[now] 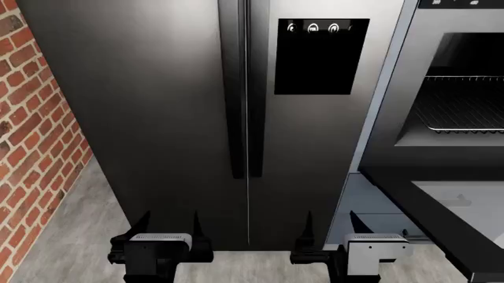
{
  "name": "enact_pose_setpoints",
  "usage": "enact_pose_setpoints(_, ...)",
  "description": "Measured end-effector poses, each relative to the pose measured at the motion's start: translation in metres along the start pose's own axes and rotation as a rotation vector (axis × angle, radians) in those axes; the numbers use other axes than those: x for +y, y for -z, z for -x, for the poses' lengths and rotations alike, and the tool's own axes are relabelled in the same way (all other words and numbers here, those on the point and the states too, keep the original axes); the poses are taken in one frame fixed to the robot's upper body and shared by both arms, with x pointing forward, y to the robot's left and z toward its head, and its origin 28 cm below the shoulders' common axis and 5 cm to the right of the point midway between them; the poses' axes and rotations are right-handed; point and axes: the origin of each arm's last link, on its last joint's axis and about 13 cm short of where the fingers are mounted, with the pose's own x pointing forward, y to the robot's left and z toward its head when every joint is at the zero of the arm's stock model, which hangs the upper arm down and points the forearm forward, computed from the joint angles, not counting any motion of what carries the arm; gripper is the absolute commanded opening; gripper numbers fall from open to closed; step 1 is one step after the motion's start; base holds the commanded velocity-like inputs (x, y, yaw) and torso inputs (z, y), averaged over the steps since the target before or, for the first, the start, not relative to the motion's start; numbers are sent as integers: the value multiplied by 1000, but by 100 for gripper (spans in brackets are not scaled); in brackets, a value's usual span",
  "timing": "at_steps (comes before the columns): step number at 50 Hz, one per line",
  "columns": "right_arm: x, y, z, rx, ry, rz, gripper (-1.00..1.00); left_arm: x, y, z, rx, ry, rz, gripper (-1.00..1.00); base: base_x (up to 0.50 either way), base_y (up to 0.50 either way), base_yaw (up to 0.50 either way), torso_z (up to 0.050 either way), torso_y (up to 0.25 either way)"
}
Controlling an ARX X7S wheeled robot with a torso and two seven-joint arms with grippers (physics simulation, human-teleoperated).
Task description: Fully slide the oven rack out.
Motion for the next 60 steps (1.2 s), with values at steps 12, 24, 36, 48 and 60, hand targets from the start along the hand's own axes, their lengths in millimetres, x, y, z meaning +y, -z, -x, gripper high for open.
enact_pose_setpoints(12,0,-4,0,-8,-2,42,100,0,-4,4,-7,11,-9,100,0,0,0,0,0)
enact_pose_setpoints(24,-5,-49,5,-72,1,69,100,3,-52,4,-44,33,18,100,0,0,0,0,0)
enact_pose_setpoints(36,-17,-125,17,-191,-20,129,100,12,-133,11,-135,85,54,100,0,0,0,0,0)
enact_pose_setpoints(48,-12,-202,30,-507,-138,194,100,11,-202,32,-337,161,-12,100,0,0,0,0,0)
enact_pose_setpoints(60,-14,-232,53,-517,-181,290,100,11,-231,56,-388,221,-87,100,0,-88,0,0,0)
